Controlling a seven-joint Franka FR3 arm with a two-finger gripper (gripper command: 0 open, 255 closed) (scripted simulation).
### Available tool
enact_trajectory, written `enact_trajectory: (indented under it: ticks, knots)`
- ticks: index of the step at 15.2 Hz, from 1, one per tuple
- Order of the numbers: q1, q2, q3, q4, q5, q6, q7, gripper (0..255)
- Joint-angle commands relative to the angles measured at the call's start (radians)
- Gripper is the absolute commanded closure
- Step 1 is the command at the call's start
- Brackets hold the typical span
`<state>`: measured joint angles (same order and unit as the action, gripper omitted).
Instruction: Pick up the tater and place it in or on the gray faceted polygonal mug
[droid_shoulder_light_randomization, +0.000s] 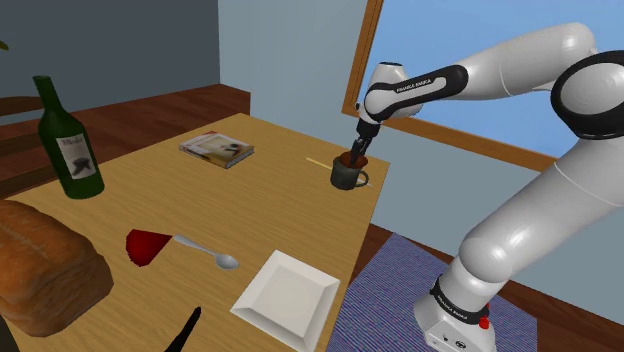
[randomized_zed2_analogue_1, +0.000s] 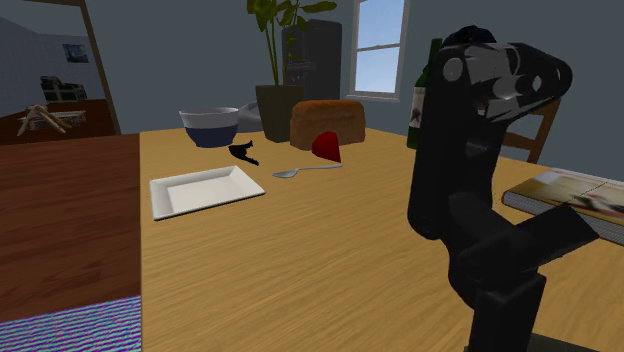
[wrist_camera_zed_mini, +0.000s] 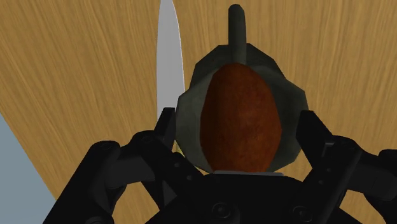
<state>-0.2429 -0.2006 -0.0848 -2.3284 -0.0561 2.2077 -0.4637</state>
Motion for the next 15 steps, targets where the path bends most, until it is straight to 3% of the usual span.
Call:
enact_trajectory:
  ticks: [1,3,7,15]
  knots:
    - [0.000,0.000,0.000,0.000,0.000,0.000,0.000,0]
    - [0.000,0.000,0.000,0.000,0.000,0.000,0.000,0]
    - [0.002,-0.056,0.005,0.075,0.000,-0.131,0.001,0]
    - [0.002,-0.056,0.005,0.075,0.000,-0.131,0.001,0]
